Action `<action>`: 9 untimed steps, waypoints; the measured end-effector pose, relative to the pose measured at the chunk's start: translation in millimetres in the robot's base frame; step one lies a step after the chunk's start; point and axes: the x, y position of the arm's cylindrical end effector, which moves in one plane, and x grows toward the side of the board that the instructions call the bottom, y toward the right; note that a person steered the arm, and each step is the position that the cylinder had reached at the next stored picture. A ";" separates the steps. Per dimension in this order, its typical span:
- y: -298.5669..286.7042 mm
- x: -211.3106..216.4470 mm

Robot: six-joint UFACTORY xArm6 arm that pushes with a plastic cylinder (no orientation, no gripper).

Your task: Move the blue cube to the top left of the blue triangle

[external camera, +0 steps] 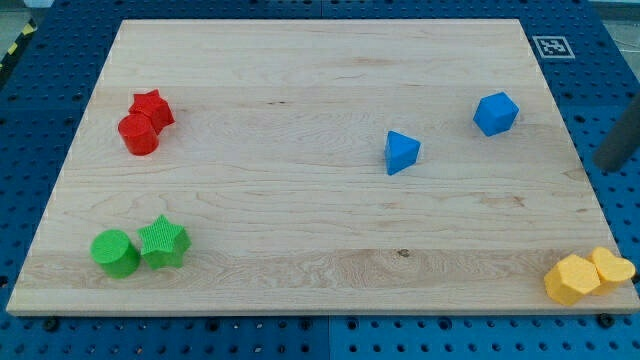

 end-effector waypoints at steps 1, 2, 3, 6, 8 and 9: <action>-18.3 -49.6; -84.5 -70.5; -163.9 -70.6; -199.1 -73.3; -148.7 -21.8; -212.9 -24.6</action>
